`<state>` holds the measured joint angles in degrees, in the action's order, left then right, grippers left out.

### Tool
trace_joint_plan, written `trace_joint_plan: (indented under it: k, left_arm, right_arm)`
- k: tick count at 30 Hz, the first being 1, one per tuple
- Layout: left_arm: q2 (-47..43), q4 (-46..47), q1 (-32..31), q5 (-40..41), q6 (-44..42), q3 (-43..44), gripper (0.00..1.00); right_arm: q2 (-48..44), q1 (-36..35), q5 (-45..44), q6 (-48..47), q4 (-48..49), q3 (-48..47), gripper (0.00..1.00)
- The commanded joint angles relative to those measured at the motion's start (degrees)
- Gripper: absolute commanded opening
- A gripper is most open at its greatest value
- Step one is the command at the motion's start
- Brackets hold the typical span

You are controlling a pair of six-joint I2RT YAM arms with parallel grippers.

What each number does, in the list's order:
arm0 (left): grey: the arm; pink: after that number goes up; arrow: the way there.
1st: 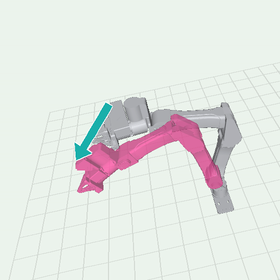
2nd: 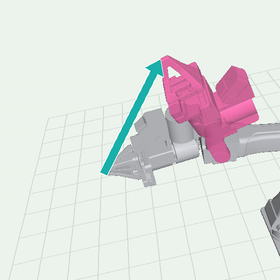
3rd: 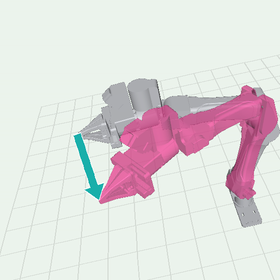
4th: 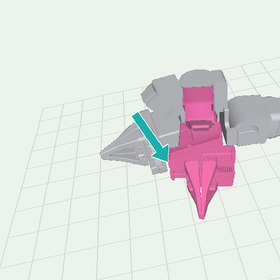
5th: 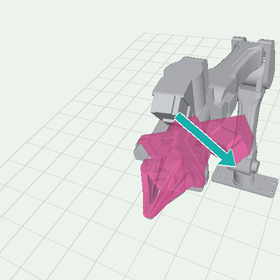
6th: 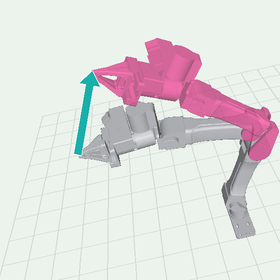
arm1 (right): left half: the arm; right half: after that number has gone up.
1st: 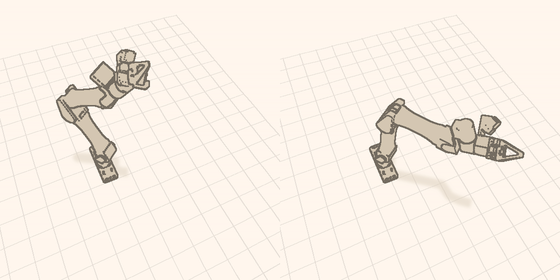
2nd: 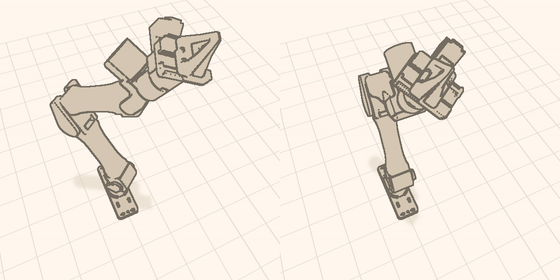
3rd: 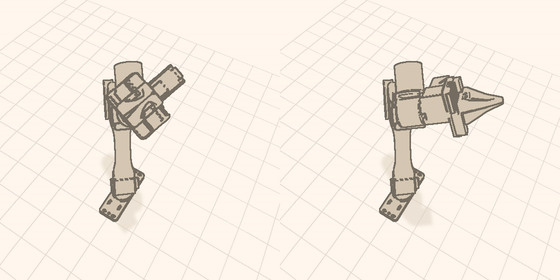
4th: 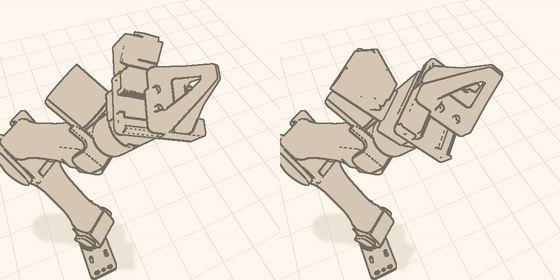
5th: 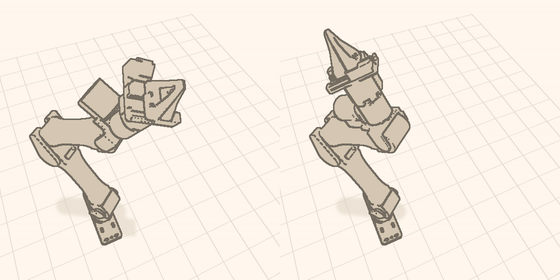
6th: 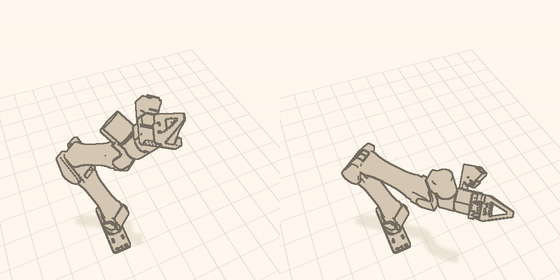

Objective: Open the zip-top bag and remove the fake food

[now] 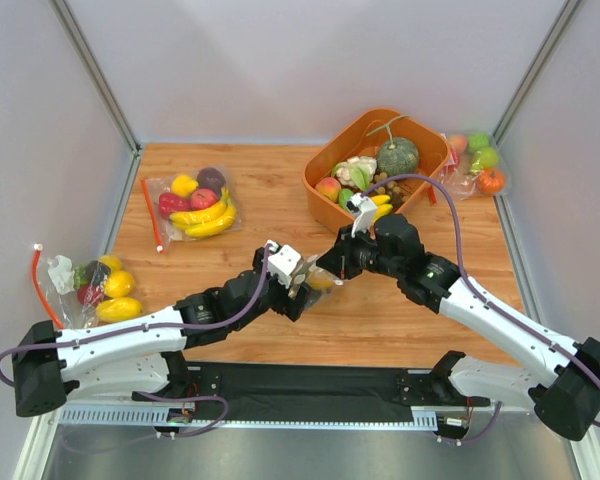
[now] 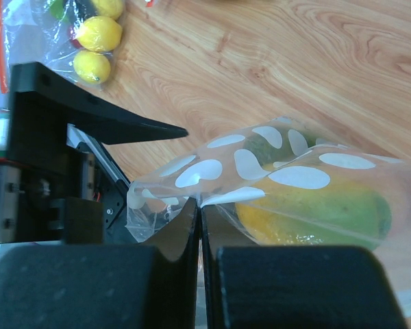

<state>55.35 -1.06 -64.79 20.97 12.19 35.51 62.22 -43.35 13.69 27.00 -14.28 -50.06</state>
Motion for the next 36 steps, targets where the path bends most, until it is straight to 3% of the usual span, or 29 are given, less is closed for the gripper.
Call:
trace_joint_plan:
  k: [1, 2, 5, 8, 9, 12, 13, 16, 20, 30, 36]
  left_arm:
    - [2.47, 3.87, -0.24, 2.06, -1.2, -0.26, 0.97]
    - [2.74, 3.96, -0.24, 1.62, -1.29, -0.18, 0.94]
    - [2.48, 4.22, -0.24, -0.13, -1.55, -0.44, 0.69]
    - [1.17, 3.7, -0.24, -2.68, -2.78, -1.05, 0.21]
    - [0.38, 3.35, -0.24, -2.78, -2.87, -1.23, 0.0]
    - [-1.21, 1.33, -0.07, -5.23, -3.57, -1.93, 0.0]
    - [-2.6, 1.32, 0.54, -6.28, -3.48, -2.11, 0.0]
    - [-6.21, -2.36, 3.95, -14.71, -2.7, -2.28, 0.0]
    - [-10.08, -6.48, 8.01, -24.73, -1.03, -1.5, 0.0]
    - [-5.18, -20.99, 16.54, -38.8, 5.12, 11.33, 0.0]
    - [-4.02, -21.62, 21.46, -47.24, 8.73, 15.47, 0.0]
  right_arm:
    - [-0.78, -0.5, 1.95, -0.11, 1.98, -3.37, 0.0]
    - [-1.22, -0.42, 2.13, -0.2, 1.89, -3.37, 0.0]
    - [-1.66, -0.42, 1.78, -0.72, 1.45, -3.29, 0.0]
    - [-2.27, -0.42, -0.06, -2.39, 0.66, -3.29, 0.02]
    - [-2.62, -0.33, -0.68, -3.0, 0.14, -3.55, 0.05]
    - [-3.24, -0.33, -3.58, -7.21, -2.32, -5.65, 0.24]
    - [-3.76, -0.33, -4.28, -10.01, -4.24, -7.83, 0.37]
    - [-6.13, -0.24, -7.79, -15.21, -8.2, -11.01, 0.6]
    - [-12.09, 0.28, -10.71, -23.9, -8.39, -11.03, 0.78]
    - [-27.92, 0.99, 6.51, -31.22, -4.27, 0.22, 0.84]
    - [-28.82, 0.9, 13.19, -31.49, -4.61, 1.63, 0.83]
